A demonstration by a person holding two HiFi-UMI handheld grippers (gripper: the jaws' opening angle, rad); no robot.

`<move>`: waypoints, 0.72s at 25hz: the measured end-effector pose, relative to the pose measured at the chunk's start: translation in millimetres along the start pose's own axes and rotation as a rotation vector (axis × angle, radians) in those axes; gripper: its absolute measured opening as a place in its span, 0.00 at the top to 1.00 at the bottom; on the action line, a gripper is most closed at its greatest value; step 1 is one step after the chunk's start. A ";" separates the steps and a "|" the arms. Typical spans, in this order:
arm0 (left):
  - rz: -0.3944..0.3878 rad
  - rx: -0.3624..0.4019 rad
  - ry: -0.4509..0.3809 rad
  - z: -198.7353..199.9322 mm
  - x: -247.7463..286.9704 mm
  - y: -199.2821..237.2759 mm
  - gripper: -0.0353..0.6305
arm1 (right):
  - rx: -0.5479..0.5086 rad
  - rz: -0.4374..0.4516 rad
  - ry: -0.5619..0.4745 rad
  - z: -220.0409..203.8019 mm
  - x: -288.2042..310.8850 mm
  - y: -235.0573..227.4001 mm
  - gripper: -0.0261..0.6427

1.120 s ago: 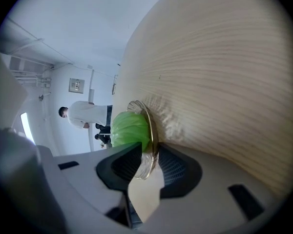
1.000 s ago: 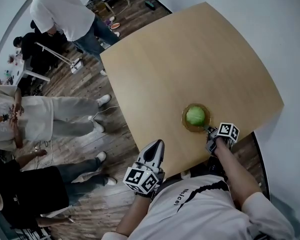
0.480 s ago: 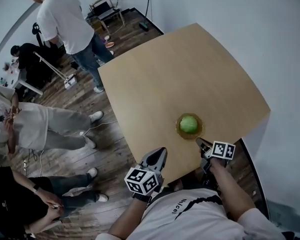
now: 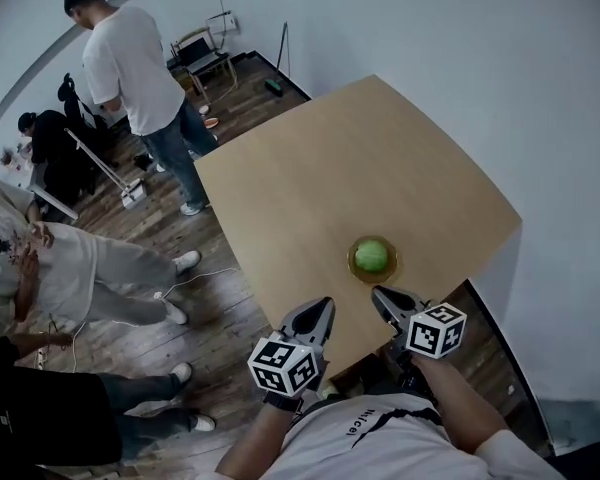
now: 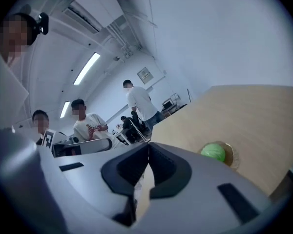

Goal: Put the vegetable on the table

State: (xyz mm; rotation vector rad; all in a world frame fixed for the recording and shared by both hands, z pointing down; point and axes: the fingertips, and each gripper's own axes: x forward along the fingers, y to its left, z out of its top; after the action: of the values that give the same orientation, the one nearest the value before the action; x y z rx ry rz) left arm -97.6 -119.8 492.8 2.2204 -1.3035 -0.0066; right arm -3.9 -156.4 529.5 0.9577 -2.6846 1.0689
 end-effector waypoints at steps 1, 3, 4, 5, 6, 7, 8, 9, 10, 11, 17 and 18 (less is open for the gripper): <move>-0.011 0.007 -0.005 3.0 -3.3 -4.1 0.93 | -0.032 -0.008 -0.016 3.6 -3.8 8.9 0.94; -0.026 0.028 -0.013 12.8 -9.9 -14.0 0.93 | -0.097 -0.020 -0.048 15.9 -12.4 27.4 0.94; -0.030 0.042 -0.017 17.6 -14.5 -19.6 0.93 | -0.124 -0.025 -0.062 21.5 -17.4 37.1 0.94; -0.033 0.058 -0.022 21.2 -20.3 -25.0 0.93 | -0.145 -0.028 -0.073 25.0 -22.1 46.8 0.94; -0.035 0.074 -0.030 24.0 -27.0 -29.6 0.93 | -0.162 -0.029 -0.084 26.6 -26.0 56.4 0.94; -0.038 0.088 -0.042 26.4 -33.9 -33.1 0.93 | -0.177 -0.027 -0.095 27.1 -28.7 65.4 0.94; -0.043 0.102 -0.056 28.6 -40.0 -35.7 0.93 | -0.193 -0.024 -0.107 27.4 -30.3 73.5 0.94; -0.047 0.114 -0.070 30.8 -44.5 -37.7 0.93 | -0.208 -0.021 -0.120 28.1 -31.1 79.9 0.94; -0.052 0.126 -0.081 32.9 -46.6 -39.2 0.93 | -0.223 -0.018 -0.132 29.8 -31.5 84.3 0.94; -0.054 0.135 -0.088 34.7 -46.7 -40.3 0.93 | -0.235 -0.016 -0.142 32.0 -31.5 86.8 0.94; -0.037 0.125 -0.065 20.7 -50.7 -37.5 0.93 | -0.263 -0.023 -0.139 20.4 -30.3 90.2 0.94; -0.034 0.124 -0.067 21.0 -53.6 -36.0 0.93 | -0.274 -0.024 -0.139 19.9 -29.2 93.4 0.94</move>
State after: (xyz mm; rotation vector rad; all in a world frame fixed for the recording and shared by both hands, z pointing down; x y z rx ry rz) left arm -102.7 -72.9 444.0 2.3655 -1.3339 -0.0142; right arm -32.9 -102.2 450.8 1.0410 -2.8226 0.6276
